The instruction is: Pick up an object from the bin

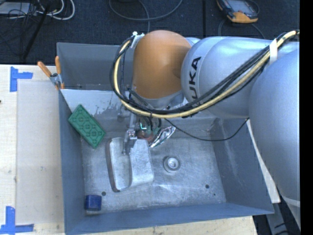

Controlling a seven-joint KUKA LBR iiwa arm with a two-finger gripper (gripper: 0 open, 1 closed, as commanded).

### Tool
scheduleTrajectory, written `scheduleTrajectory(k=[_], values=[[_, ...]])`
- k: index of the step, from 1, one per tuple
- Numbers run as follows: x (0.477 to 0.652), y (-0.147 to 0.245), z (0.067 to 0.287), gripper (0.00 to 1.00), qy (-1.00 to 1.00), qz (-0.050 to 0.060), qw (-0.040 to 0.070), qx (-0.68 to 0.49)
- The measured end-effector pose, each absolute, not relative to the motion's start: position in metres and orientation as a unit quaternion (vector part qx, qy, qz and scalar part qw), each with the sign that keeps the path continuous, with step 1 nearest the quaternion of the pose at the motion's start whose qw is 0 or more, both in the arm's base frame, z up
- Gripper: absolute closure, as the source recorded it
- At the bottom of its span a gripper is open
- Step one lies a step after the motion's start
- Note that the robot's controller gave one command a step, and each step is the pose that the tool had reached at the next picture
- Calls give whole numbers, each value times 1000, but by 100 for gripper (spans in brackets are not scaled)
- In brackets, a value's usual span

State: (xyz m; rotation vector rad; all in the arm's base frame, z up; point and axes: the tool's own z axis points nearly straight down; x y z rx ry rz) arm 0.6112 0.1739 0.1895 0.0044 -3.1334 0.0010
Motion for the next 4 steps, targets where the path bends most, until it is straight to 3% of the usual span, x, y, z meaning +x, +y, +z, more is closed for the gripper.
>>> scheduleTrajectory(k=[1, 2, 3, 4], values=[[604, 108, 122, 0, -996, 1, 2, -89], [616, 108, 105, 0, -988, -4, -7, -154], [606, 57, 115, 0, -999, 1, 0, -53], [616, 8, 76, 0, -997, -3, -4, 80]])
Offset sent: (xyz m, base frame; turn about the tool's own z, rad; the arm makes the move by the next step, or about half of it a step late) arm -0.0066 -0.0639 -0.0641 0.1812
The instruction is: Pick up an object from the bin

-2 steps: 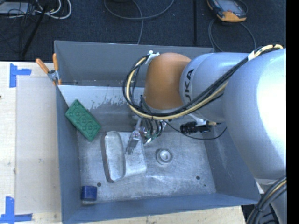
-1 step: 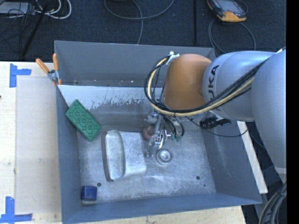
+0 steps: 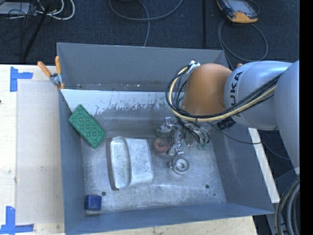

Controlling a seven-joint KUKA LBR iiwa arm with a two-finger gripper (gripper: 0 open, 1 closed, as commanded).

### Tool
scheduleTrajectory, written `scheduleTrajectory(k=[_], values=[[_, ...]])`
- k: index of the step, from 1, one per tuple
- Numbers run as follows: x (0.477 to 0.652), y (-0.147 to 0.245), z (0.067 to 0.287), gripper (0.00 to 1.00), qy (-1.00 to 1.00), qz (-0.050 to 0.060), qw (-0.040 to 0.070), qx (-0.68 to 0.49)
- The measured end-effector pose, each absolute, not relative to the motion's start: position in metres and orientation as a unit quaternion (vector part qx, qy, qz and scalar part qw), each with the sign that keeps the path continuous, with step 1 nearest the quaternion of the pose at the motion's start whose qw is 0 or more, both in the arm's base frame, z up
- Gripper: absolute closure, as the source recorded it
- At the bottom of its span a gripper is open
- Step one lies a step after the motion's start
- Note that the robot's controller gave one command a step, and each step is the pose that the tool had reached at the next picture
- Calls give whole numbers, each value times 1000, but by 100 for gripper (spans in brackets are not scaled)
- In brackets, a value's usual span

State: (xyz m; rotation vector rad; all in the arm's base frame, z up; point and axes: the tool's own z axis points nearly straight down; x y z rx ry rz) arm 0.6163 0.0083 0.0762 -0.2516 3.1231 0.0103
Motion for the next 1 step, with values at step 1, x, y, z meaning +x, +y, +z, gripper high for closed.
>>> scheduleTrajectory(k=[1], values=[[617, 6, 76, 100, 997, 1, 8, -79]])
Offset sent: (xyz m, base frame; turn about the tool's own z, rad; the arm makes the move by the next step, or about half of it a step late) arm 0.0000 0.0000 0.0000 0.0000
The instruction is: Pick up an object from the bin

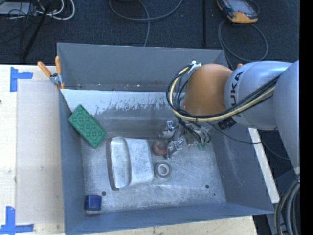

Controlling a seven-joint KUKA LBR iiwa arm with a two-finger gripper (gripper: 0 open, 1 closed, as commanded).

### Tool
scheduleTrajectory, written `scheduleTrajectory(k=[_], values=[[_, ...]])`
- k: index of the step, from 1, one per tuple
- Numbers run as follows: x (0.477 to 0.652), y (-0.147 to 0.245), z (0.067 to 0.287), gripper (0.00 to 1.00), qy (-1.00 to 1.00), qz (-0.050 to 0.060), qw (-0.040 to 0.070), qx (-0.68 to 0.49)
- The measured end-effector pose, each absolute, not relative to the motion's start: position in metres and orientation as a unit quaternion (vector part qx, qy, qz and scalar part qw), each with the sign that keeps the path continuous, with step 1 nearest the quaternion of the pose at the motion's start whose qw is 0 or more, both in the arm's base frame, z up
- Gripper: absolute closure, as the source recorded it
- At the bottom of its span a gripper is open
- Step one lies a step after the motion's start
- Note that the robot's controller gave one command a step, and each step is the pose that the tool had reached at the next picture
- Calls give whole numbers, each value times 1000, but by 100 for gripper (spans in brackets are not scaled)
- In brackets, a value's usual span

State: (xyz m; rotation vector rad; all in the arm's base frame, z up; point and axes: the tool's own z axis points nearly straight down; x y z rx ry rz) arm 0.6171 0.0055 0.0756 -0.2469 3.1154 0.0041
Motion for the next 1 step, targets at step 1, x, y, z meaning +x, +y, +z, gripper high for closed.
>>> scheduleTrajectory(k=[1], values=[[585, -13, 239, 100, 994, -1, 4, -111]])
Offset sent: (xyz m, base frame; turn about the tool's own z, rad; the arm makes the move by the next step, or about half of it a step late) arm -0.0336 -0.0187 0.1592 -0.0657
